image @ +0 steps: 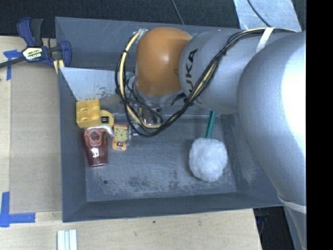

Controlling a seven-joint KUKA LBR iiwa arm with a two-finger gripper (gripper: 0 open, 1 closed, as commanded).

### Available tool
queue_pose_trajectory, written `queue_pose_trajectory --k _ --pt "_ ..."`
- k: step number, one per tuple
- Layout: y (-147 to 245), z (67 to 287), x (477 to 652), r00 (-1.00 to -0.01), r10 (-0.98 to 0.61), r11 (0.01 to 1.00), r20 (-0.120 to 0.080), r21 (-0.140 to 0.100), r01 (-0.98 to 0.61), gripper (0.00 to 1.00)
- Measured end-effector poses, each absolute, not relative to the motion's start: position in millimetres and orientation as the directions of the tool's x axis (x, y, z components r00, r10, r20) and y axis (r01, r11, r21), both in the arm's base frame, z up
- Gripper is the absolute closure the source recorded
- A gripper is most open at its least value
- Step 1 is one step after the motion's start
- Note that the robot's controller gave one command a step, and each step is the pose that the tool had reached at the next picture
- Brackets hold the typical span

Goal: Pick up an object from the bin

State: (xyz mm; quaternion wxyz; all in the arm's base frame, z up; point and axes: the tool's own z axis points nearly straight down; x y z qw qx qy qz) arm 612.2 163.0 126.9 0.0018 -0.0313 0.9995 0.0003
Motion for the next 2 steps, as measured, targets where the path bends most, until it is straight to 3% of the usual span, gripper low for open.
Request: queue_pose_trajectory --k 1,2 --pt "169.7 134.1 602.7 -0.999 0.054 0.999 -0.004 0.003 0.054 0.00" --pt "160.1 76.5 608.1 -1.000 0.014 1.000 -0.006 0.008 0.014 0.00"
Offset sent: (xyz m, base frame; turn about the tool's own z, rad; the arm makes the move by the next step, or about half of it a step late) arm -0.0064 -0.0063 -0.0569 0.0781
